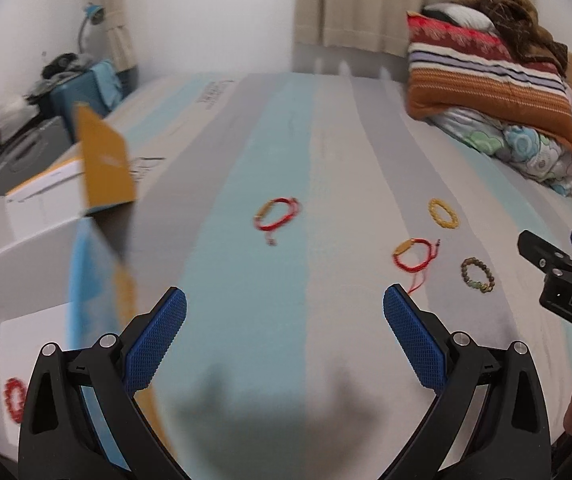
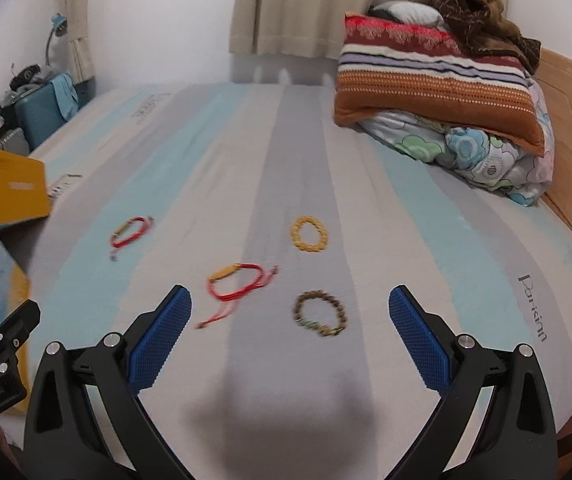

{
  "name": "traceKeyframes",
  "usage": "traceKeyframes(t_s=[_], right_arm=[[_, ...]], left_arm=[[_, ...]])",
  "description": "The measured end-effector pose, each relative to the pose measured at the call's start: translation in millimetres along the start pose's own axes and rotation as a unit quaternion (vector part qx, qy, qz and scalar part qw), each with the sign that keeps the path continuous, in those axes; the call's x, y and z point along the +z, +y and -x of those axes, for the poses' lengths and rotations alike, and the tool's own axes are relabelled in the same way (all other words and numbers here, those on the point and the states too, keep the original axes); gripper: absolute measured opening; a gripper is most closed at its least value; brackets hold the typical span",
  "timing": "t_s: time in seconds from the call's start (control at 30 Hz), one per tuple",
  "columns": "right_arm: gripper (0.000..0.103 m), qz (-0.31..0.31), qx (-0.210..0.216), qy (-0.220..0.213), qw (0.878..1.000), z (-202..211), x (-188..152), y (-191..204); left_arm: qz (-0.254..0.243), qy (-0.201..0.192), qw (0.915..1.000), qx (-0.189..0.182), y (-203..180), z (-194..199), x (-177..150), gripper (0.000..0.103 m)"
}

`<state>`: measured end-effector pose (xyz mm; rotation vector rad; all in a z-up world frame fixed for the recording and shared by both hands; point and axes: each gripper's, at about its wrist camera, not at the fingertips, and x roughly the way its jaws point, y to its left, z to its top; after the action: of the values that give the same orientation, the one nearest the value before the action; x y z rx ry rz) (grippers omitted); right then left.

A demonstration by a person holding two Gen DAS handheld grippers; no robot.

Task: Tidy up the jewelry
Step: 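Withdraw both tools from the box back over the bed, then grasp the red string bracelet with the left tool while the right tool grasps the wooden bead bracelet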

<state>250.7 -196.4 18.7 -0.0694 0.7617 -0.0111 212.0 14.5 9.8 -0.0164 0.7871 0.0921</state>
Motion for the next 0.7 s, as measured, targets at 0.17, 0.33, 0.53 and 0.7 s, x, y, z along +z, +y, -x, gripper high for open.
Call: traceKeyframes(t_s=[0.17,0.33,0.53,0.7], right_arm=[[0.095,0.004,-0.021,0.001,1.000,-40.9,-6.1,-16.2],[0.095,0.009,-0.019,0.035,0.999,-87.4,-25.4,-28.3],[0.095,0.001,-0.009,0.052,0.999,-119.5,-41.0,-35.2],[0.090,-0.011,0.011,0.072,0.997,-141.1,-50.6,-35.1]], left_arm=[[-0.024,0.006,0.9996,-0.015,-35.0,-44.5,10.3,0.097],[-0.044,-0.003,0.9987,-0.026,-62.7,-88.4,13.1,0.097],[-0.057,0.020,0.9972,-0.045,-87.4,-137.1,14.0,0.097],[-0.065,0.037,0.9963,-0.042,-100.6,-170.9,10.5,0.097]])
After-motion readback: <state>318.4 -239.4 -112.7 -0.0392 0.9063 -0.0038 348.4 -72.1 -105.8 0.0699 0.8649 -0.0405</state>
